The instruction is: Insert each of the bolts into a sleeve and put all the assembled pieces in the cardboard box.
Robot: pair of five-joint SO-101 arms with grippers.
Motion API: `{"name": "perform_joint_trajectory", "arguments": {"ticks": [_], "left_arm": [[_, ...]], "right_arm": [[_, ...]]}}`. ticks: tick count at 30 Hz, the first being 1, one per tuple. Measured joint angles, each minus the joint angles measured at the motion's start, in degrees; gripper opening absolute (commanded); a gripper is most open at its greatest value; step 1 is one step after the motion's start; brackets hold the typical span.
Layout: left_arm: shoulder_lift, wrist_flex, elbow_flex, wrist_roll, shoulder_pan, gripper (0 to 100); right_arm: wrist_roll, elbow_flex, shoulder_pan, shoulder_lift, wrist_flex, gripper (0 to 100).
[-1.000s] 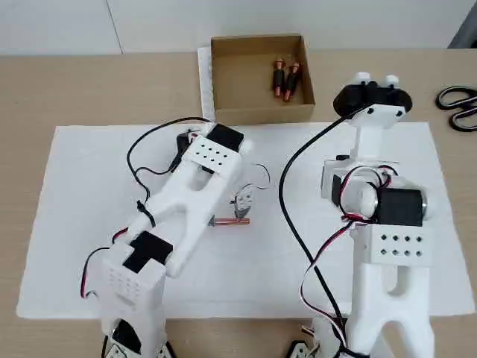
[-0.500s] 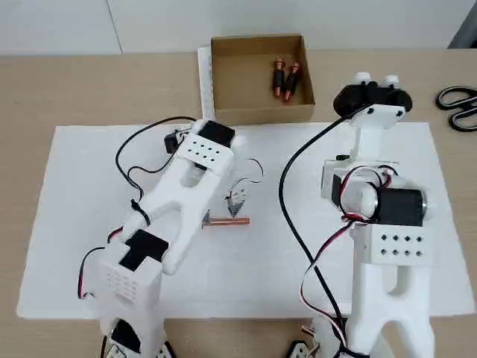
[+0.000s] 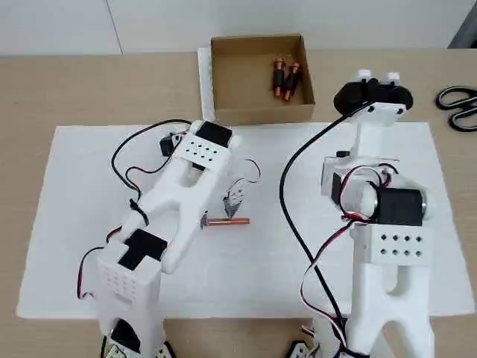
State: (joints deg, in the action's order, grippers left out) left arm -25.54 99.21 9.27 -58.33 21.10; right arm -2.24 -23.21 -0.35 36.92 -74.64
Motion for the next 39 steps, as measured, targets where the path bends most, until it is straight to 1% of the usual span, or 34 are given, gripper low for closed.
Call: {"name": "perform_joint_trajectory", "arguments": {"ticks": [8,13,19,25,28,31,36,39], "left_arm": [[0.00,0.00,0.00,-8.09,0.00,17],[0.00,0.00,0.00,-11.08,2.81,17],[0.26,-0.09,-1.76,-11.52,3.60,17],[0.35,-0.09,-2.37,-11.52,0.53,17],[-1.85,0.00,-3.52,-11.52,-1.93,17],[-4.22,0.09,-2.81,-11.60,-1.93,18],[-5.27,0.53,-2.55,-12.48,-1.93,24],[-5.36,0.70,-2.90,-12.57,-2.29,24]], "right_arm": [[0.00,0.00,0.00,0.00,0.00,0.3],[0.00,0.00,0.00,0.00,0.00,0.3],[0.00,0.00,0.00,0.00,0.00,0.3],[0.00,0.00,0.00,0.00,0.00,0.3],[0.00,0.00,0.00,0.00,0.00,0.3],[0.00,0.00,0.00,0.00,0.00,0.3],[0.00,0.00,0.00,0.00,0.00,0.3],[0.00,0.00,0.00,0.00,0.00,0.3]]}}
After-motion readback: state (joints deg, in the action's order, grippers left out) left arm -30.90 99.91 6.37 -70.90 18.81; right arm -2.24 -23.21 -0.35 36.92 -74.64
